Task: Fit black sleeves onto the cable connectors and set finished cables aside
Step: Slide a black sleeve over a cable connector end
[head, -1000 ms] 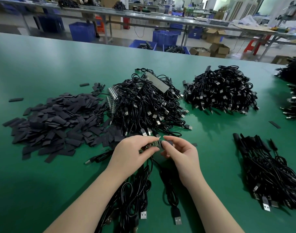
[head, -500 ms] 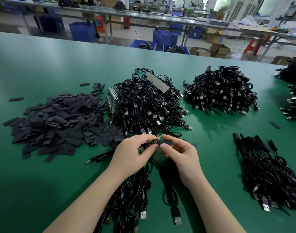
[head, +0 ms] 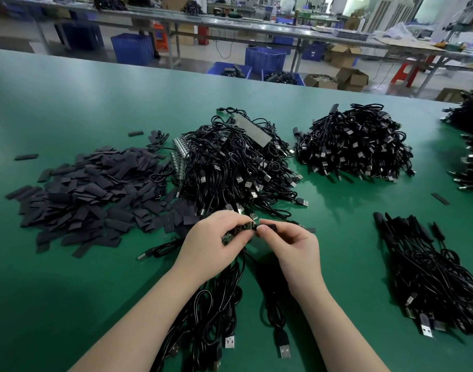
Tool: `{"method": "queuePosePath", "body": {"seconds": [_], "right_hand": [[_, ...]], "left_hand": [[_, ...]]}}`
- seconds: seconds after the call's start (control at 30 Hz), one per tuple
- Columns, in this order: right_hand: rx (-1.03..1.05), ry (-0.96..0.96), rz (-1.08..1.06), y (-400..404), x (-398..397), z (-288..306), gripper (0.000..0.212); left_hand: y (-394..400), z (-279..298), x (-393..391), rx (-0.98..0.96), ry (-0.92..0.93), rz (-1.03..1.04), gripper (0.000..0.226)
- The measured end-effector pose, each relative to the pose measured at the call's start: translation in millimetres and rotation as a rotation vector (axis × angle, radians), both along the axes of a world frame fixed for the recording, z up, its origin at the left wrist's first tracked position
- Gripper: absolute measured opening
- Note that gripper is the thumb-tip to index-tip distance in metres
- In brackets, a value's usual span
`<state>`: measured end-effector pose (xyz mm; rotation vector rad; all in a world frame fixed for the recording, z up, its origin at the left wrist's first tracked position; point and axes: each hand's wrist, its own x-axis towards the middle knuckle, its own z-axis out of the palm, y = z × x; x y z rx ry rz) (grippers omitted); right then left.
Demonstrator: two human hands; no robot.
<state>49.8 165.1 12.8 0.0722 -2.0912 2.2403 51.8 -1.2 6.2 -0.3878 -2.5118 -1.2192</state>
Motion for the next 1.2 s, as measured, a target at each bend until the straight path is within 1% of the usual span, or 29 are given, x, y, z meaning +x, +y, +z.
{"method": "queuePosePath", "body": {"seconds": [0.13,0.23,0.43,0.63,0.83,1.0,1.1,1.2], "right_hand": [[0.020,0.035,-0.057,2.4,0.0,3.8,0.027],[0.000,0.052,-0.066,3.2,1.5,6.3,0.027],[0.109,0.132,-0.085,-2.1,6.5,6.2,0.025],[0.206,0.235,-0.152,-1.1,8.2,5.6,0.031],[0.267,0.286,-0.134,-1.9,8.5,4.3,0.035],[0.343,0.354,-0.123,0.5,7.8,4.6,0.037],[0.347,0.328,-0.094,2.5,6.4,6.4,0.036],[0.263,0.212,-0.010,5.8,4.7,9.1,0.033]], "left_hand": [[-1.6,0.9,-0.6,0.005,0.003,0.068,0.028],[-1.6,2.2,0.4,0.041,-0.046,0.099,0.034],[0.0,4.5,1.3,0.022,-0.044,0.067,0.024],[-0.4,4.9,0.6,0.020,-0.049,0.089,0.024],[-0.6,4.8,0.9,0.018,-0.035,0.070,0.024],[-1.8,4.5,-0.1,0.000,0.016,0.033,0.022],[-2.1,5.2,-0.3,0.006,0.044,0.012,0.023],[-1.8,4.4,-0.1,0.024,0.040,0.005,0.028]]}}
